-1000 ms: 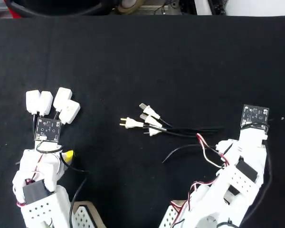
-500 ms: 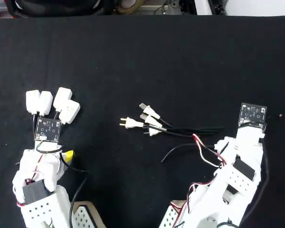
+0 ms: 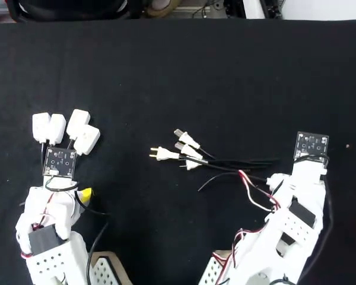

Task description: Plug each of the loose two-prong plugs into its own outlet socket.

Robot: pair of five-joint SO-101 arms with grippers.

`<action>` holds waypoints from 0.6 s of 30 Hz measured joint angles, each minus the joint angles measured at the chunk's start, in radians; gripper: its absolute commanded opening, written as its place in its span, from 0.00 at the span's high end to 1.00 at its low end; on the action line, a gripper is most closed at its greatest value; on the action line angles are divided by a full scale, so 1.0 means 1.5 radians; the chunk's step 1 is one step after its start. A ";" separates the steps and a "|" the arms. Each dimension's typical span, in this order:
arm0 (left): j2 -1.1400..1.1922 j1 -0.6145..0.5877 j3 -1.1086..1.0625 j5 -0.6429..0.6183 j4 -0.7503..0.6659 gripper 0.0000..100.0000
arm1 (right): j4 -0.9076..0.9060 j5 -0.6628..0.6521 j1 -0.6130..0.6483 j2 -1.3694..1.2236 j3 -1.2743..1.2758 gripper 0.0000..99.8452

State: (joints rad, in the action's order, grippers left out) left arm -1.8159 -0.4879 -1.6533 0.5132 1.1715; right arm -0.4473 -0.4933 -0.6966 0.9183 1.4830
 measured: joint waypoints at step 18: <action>0.000 0.000 0.000 0.000 0.000 0.67 | 0.023 0.001 -0.040 0.002 0.028 0.99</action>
State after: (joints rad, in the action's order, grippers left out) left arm -1.8159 -0.4879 -1.6533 0.5132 1.1715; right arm -0.4135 -0.4918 -0.7564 0.9214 1.5244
